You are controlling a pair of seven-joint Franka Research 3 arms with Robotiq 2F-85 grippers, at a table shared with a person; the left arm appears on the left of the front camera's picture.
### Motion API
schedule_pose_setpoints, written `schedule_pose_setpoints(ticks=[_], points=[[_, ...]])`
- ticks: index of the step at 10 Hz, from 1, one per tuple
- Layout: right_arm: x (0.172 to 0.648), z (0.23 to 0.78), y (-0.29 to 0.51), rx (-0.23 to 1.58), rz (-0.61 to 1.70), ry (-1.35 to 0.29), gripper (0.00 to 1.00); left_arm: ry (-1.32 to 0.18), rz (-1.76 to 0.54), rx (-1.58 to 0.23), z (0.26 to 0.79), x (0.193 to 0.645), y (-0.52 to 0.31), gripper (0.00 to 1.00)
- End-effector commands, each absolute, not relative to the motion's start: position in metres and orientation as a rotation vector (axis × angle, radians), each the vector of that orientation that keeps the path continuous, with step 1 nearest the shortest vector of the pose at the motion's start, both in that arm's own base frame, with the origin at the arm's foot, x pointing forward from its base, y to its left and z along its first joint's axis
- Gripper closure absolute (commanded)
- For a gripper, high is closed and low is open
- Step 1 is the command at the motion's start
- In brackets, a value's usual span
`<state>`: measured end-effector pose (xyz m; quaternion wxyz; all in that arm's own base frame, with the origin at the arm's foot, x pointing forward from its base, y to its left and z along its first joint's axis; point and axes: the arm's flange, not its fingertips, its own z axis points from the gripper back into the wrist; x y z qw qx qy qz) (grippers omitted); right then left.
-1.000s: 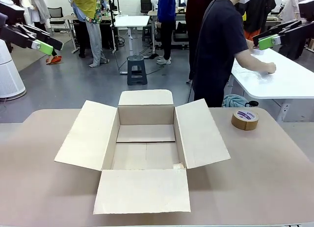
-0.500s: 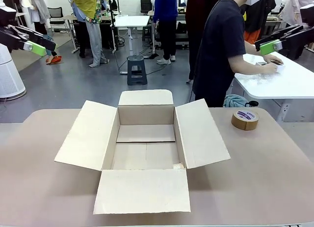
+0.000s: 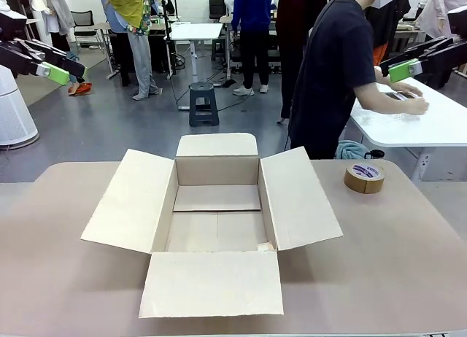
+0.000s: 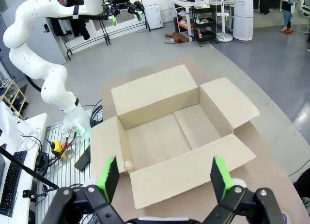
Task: Wrap the clocks to prevent damage.
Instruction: Open the side flaps of the Package Box.
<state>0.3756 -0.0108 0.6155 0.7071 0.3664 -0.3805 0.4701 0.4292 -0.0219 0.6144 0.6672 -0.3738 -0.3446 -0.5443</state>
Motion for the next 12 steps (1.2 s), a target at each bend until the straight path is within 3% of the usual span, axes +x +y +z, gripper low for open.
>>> schedule_pose_setpoints(ticks=[1,5,6,7,8,10,11,12], points=[[0.378,0.616,-0.009,0.834,1.056,-0.874,0.0,-0.794,-1.232,-0.855,0.617,0.431,-0.021,0.0],[0.378,0.616,-0.009,0.834,1.056,-0.874,0.0,-0.794,-1.232,-0.855,0.617,0.431,-0.021,0.0],[0.376,0.616,-0.011,0.814,1.045,-0.845,0.55,-0.778,-1.227,-0.842,0.615,0.429,-0.021,0.48],[0.368,0.615,-0.012,0.81,1.066,-0.852,0.57,-0.789,-1.218,-0.811,0.617,0.425,-0.02,0.6],[0.364,0.616,-0.009,0.802,1.078,-0.852,1.0,-0.793,-1.216,-0.815,0.619,0.422,-0.02,1.0],[0.365,0.617,-0.005,0.785,1.076,-0.851,1.0,-0.801,-1.226,-0.813,0.626,0.417,-0.02,1.0],[0.365,0.617,-0.005,0.787,1.077,-0.846,0.86,-0.808,-1.231,-0.811,0.627,0.412,-0.021,0.86],[0.366,0.617,-0.003,0.784,1.076,-0.843,0.96,-0.797,-1.24,-0.809,0.628,0.413,-0.022,0.94]])
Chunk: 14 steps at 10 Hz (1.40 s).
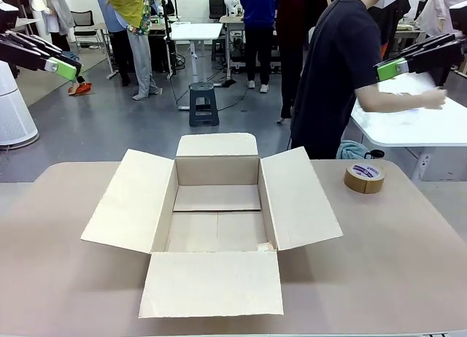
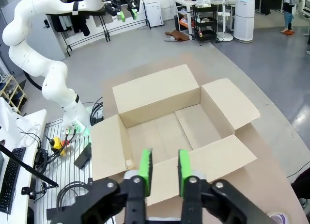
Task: Wrap the clocks to prevent damage.
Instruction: Open the side flaps of the Package Box.
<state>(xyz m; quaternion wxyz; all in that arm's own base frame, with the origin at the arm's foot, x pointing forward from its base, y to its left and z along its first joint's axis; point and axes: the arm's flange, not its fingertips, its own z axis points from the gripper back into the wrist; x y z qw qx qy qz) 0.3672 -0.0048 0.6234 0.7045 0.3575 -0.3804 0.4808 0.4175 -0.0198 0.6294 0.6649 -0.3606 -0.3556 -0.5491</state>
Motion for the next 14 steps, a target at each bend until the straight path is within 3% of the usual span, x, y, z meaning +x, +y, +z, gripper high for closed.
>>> schedule_pose_setpoints(ticks=[1,8,9,12,14], points=[[0.366,0.617,-0.003,0.789,1.073,-0.836,1.0,-0.796,-1.242,-0.818,0.629,0.413,-0.019,1.0],[0.365,0.619,0.002,0.791,1.098,-0.783,1.0,-0.801,-1.244,-0.78,0.632,0.412,-0.016,1.0],[0.368,0.621,-0.003,0.746,1.001,-0.757,1.0,-0.798,-1.243,-0.82,0.629,0.415,-0.019,1.0],[0.367,0.619,0.004,0.81,1.092,-0.81,1.0,-0.798,-1.241,-0.814,0.629,0.416,-0.018,1.0],[0.364,0.623,0.035,0.781,0.988,-0.767,0.99,-0.741,-1.181,-0.631,0.645,0.405,-0.056,1.0]])
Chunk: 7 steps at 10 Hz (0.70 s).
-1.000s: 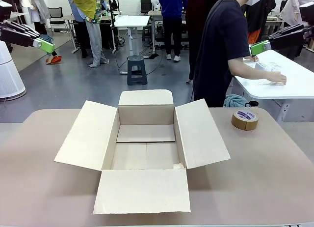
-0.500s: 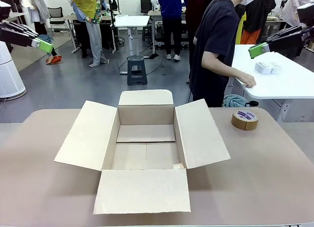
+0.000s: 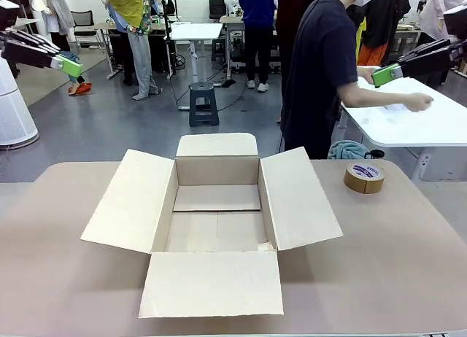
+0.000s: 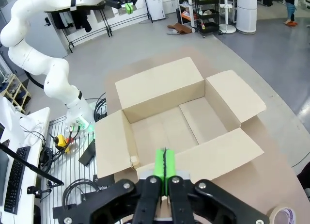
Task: Wrap the clocks to prevent damage.
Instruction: Open the side flaps of the Package Box.
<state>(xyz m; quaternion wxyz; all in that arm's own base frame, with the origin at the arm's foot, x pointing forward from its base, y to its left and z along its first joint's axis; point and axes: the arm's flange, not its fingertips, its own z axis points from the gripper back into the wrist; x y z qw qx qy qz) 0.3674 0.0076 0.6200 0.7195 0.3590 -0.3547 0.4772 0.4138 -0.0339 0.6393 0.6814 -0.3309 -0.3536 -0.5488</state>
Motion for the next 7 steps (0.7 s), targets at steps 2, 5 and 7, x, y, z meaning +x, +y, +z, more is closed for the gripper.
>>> schedule_pose_setpoints(ticks=[2,5,7], points=[[0.357,0.611,0.11,0.613,0.87,-0.578,0.99,-0.493,-1.107,-0.345,0.638,0.403,-0.108,1.0],[0.363,0.573,0.161,0.395,0.729,-0.389,0.99,-0.26,-1.054,-0.169,0.596,0.407,-0.155,1.0],[0.377,0.551,0.167,0.25,0.638,-0.355,0.99,-0.249,-0.952,-0.067,0.567,0.418,-0.167,1.0]])
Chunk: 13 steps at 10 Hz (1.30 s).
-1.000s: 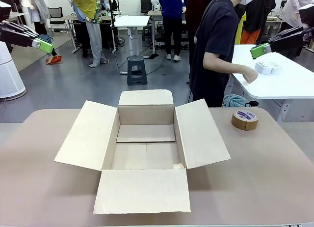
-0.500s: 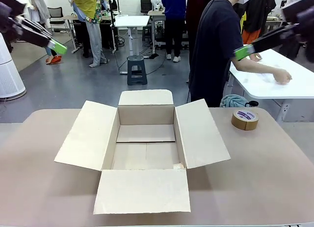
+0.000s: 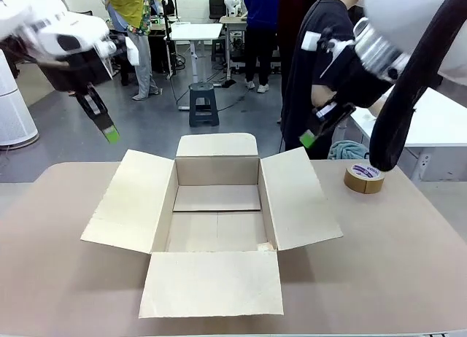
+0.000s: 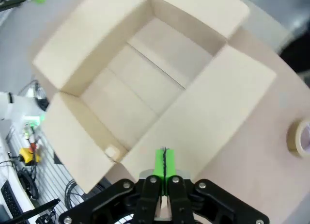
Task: Wrap the clocks to prevent damage.
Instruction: Open the side flaps of the Package Box.
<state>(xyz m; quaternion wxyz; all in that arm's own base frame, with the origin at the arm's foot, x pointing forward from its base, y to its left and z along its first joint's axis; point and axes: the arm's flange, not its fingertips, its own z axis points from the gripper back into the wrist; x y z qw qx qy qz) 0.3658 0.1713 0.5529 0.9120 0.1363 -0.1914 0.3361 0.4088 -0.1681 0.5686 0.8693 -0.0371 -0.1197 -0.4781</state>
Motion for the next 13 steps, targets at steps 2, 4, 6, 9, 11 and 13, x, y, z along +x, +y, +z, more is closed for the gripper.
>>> schedule_pose_setpoints(ticks=[2,4,6,9,11,13], points=[[0.366,0.553,0.171,0.281,0.693,-0.394,0.99,-0.25,-1.0,-0.078,0.569,0.409,-0.168,1.0],[0.366,0.553,0.171,0.281,0.693,-0.394,0.99,-0.25,-1.0,-0.078,0.569,0.409,-0.168,1.0],[0.366,0.553,0.171,0.281,0.693,-0.394,0.99,-0.25,-1.0,-0.078,0.569,0.409,-0.168,1.0],[0.348,0.555,0.19,0.165,0.627,-0.307,0.99,-0.201,-0.929,0.019,0.563,0.41,-0.181,1.0],[0.337,0.549,0.211,0.05,0.528,-0.237,0.99,-0.148,-0.826,0.191,0.553,0.402,-0.202,1.0],[0.338,0.533,0.226,0.004,0.426,-0.221,0.99,-0.146,-0.758,0.216,0.535,0.401,-0.21,1.0]])
